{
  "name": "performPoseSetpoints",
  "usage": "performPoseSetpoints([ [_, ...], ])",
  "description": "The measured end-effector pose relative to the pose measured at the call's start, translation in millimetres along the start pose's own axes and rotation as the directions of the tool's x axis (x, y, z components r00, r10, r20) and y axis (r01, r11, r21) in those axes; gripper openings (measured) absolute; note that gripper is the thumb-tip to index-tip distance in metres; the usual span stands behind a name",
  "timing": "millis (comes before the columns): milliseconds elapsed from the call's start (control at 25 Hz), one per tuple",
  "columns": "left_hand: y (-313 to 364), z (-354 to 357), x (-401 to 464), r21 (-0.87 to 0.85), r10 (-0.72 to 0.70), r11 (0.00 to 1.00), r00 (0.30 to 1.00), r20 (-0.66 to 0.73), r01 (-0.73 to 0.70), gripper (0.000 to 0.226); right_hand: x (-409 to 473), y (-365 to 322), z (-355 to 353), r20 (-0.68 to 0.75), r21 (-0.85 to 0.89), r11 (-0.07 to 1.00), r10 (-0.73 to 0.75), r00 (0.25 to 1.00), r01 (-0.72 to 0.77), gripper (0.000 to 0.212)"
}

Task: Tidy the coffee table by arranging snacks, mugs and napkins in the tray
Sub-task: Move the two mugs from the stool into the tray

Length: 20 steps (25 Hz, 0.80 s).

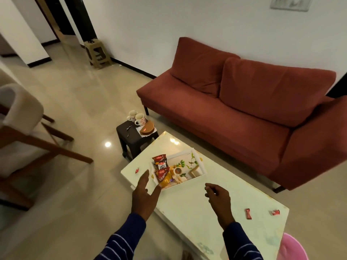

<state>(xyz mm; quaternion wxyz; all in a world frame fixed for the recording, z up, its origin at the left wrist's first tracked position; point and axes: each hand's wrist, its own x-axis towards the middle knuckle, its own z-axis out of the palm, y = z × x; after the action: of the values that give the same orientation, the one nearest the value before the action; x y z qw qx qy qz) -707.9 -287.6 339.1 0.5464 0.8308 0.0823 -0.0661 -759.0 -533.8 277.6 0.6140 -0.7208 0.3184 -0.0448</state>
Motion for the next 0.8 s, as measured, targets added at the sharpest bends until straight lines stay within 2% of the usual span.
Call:
performPoseSetpoints([
  [120,-2.8,-11.2,18.1,-0.010,-0.007,1.000,0.999,-0.032,0.007,0.074,14.4,-17.0,24.1,0.033,-0.007,1.000,-0.028,0.999,0.028,0.016],
  [320,-1.1,-34.3,79.8,-0.028,-0.039,0.999,0.998,-0.044,0.037,0.069,51.7,-57.6,75.1,0.045,-0.041,0.996,-0.080,0.996,0.082,0.015],
  [640,-30.4,-110.3,216.8,-0.031,-0.052,0.998,0.995,0.087,0.055,0.054,97.4,-103.9,215.7,-0.009,-0.053,0.998,-0.026,1.000,0.026,0.017],
  [800,-46.5,-143.9,279.0,0.017,-0.072,0.997,0.987,0.141,0.071,0.053,106.0,-121.8,278.5,0.013,-0.059,0.998,-0.013,1.000,0.014,0.016],
])
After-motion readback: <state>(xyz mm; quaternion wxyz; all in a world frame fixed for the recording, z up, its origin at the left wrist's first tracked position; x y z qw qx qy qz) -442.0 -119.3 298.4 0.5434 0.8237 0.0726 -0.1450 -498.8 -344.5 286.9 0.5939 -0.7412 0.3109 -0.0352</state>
